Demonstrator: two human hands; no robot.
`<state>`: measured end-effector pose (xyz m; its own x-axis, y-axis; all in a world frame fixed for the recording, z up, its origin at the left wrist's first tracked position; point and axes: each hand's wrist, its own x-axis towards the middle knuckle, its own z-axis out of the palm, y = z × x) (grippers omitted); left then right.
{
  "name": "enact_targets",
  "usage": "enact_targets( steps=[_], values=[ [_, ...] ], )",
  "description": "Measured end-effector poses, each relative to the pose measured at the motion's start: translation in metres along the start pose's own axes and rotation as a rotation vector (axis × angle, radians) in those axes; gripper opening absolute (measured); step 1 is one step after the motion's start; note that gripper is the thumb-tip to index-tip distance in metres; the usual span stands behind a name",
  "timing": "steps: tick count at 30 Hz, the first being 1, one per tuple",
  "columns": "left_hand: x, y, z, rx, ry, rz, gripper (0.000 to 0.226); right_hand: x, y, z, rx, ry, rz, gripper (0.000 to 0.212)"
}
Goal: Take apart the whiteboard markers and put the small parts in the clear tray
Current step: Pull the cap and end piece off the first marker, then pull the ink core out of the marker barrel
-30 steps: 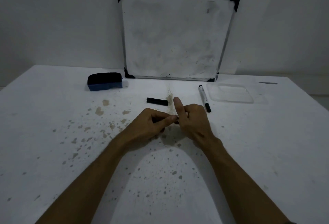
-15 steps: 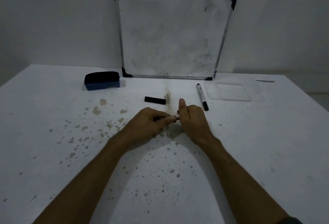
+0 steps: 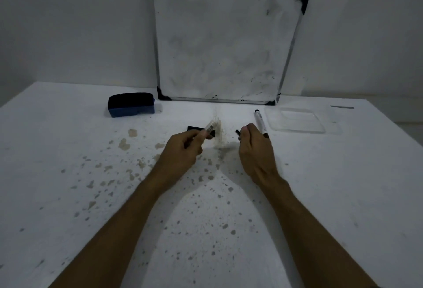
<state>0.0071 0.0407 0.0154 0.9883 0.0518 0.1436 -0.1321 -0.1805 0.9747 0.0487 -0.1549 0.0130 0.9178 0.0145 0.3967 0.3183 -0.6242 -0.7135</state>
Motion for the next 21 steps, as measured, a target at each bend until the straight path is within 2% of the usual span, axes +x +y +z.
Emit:
enact_targets(
  steps=[2, 8, 11, 14, 16, 19, 21],
  values=[
    [0.000, 0.001, -0.003, -0.082, 0.013, -0.020, 0.027, 0.002, 0.003, 0.001, -0.021, -0.025, -0.028, 0.029],
    [-0.003, 0.007, 0.001, -0.058, 0.044, -0.017, 0.019, -0.001, 0.007, -0.001, -0.209, -0.131, -0.104, 0.023],
    [-0.004, 0.005, -0.001, -0.033, 0.037, 0.013, 0.020, -0.004, 0.007, -0.004, -0.294, -0.064, -0.125, 0.023],
    [-0.005, 0.002, -0.004, 0.041, -0.029, 0.079, 0.024, -0.007, -0.007, -0.009, -0.017, 0.005, -0.082, 0.026],
    [-0.006, 0.002, -0.004, 0.065, -0.068, 0.105, 0.028, -0.008, -0.017, -0.013, 0.198, -0.051, -0.063, 0.029],
    [-0.009, 0.002, -0.003, 0.091, -0.107, 0.130, 0.029, -0.011, -0.021, -0.014, 0.298, -0.203, -0.041, 0.021],
    [-0.010, 0.005, -0.002, 0.040, -0.094, 0.119, 0.033, -0.012, -0.020, -0.013, 0.350, -0.208, 0.007, 0.022]
  ],
)
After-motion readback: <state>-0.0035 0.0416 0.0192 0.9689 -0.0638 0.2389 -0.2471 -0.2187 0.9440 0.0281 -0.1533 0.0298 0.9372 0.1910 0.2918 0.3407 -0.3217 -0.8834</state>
